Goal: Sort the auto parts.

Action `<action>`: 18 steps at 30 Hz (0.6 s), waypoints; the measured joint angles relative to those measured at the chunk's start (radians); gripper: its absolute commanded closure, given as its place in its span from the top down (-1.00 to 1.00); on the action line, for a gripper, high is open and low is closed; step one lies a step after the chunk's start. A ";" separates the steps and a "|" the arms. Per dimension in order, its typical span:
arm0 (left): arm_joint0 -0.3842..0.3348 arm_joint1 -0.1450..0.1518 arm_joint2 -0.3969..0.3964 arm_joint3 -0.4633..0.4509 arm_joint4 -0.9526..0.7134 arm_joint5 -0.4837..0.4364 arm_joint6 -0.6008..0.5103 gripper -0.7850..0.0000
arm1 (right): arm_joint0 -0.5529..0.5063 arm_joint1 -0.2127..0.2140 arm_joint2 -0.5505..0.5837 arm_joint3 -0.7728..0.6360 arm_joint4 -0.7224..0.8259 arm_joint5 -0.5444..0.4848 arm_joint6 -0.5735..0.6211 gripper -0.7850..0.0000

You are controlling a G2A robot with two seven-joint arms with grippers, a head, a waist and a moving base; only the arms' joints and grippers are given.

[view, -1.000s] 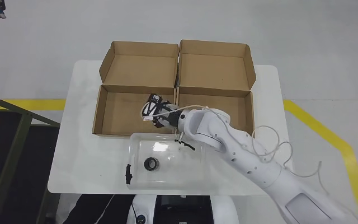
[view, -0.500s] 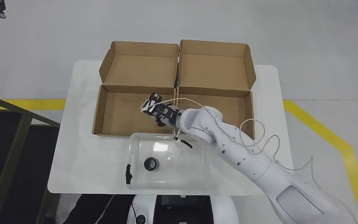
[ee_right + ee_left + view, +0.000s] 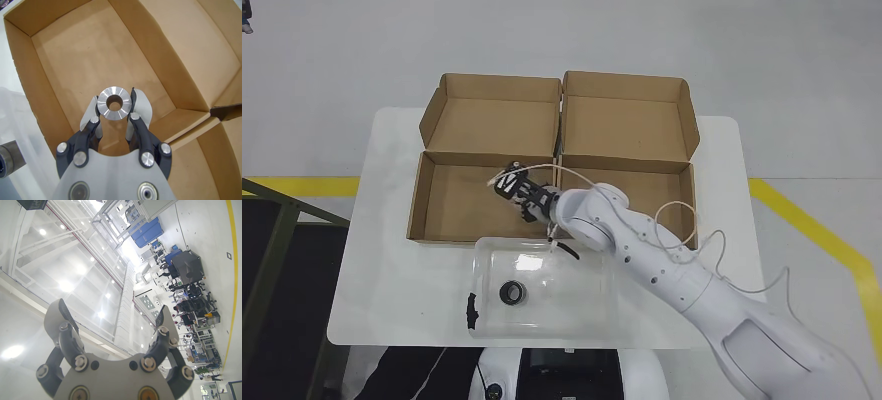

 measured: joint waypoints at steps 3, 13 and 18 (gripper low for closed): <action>0.000 0.000 0.000 0.000 0.000 0.000 0.000 1.00 | 0.009 -0.013 -0.007 0.027 0.001 0.000 0.010 -0.51; 0.000 0.000 0.000 0.000 0.000 0.000 0.000 1.00 | 0.025 -0.047 -0.017 0.085 -0.004 -0.006 0.027 0.22; 0.000 0.000 0.000 0.000 0.000 0.000 0.000 1.00 | 0.023 -0.056 -0.009 0.077 -0.014 -0.012 0.020 0.29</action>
